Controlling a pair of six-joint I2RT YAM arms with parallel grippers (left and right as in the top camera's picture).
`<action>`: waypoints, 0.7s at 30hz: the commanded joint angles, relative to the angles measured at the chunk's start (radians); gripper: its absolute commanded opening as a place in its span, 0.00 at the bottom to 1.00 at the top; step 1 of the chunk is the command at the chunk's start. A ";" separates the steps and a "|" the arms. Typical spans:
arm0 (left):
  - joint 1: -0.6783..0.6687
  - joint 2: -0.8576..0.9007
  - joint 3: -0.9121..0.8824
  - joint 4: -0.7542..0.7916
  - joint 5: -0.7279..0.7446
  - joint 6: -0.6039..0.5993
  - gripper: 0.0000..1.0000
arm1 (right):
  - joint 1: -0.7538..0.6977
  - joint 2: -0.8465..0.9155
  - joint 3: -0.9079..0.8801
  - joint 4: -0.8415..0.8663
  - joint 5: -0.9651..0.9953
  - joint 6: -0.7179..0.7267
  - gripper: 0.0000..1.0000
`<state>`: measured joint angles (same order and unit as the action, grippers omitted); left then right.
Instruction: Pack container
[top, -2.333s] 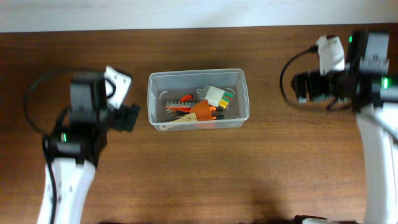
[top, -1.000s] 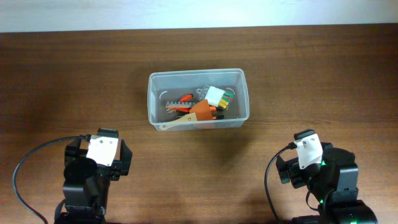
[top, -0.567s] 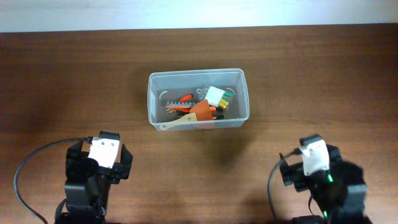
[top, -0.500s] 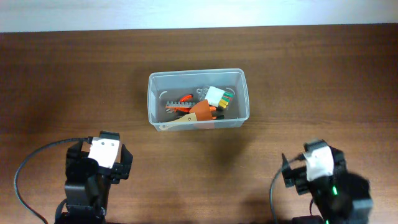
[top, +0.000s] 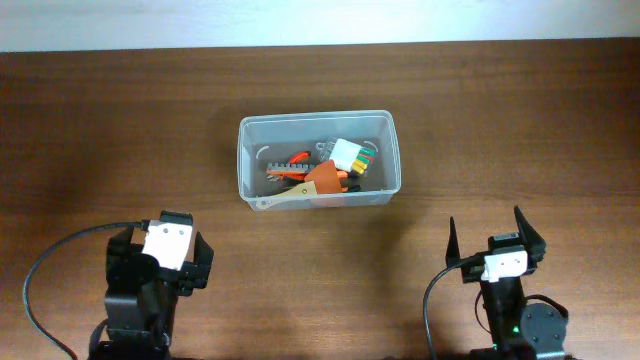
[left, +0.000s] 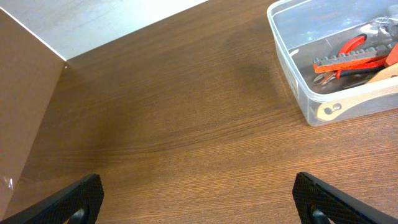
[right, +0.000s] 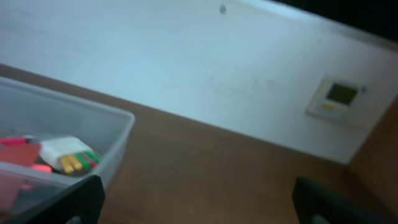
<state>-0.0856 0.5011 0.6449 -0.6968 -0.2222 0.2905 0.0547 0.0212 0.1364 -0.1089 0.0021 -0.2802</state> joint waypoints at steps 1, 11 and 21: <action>0.002 -0.006 -0.006 -0.001 -0.010 -0.013 0.99 | -0.003 -0.018 -0.056 0.009 0.071 0.054 0.99; 0.002 -0.006 -0.006 -0.001 -0.010 -0.013 0.99 | -0.003 -0.018 -0.098 -0.040 0.085 0.084 0.99; 0.002 -0.006 -0.006 -0.001 -0.010 -0.013 0.99 | -0.003 -0.018 -0.098 -0.036 0.081 0.095 0.98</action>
<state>-0.0856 0.5011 0.6449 -0.6987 -0.2222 0.2905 0.0547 0.0147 0.0471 -0.1467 0.0639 -0.2039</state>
